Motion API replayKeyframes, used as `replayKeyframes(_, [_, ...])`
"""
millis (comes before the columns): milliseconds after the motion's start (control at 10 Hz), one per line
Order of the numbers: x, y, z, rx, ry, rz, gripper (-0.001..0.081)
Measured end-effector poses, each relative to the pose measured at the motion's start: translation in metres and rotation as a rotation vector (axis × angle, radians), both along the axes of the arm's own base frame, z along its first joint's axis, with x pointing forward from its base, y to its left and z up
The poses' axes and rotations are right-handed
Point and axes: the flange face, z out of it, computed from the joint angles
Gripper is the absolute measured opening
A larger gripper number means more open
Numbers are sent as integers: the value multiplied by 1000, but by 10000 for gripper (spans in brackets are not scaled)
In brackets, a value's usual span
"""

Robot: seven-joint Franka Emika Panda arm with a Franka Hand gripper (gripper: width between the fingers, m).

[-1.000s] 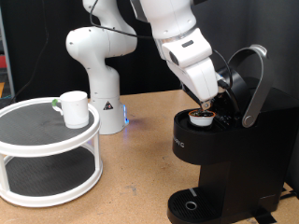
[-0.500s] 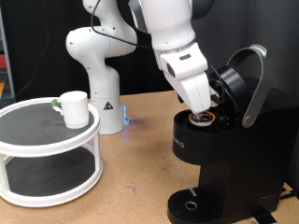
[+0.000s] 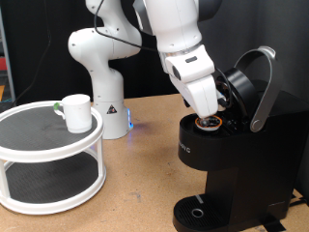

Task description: Make a cup of coffee with the keurig machine

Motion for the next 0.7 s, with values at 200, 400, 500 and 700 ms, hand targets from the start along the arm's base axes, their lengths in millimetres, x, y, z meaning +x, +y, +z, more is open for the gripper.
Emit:
replayKeyframes(200, [0,0,0,0,0,0,808])
replayKeyframes(400, [-1,0,-1,-6,1,4,808])
replayKeyframes(500, [-1,0,-1,-7,1,5,808])
replayKeyframes(700, [-1,0,-2,-8,1,5,808])
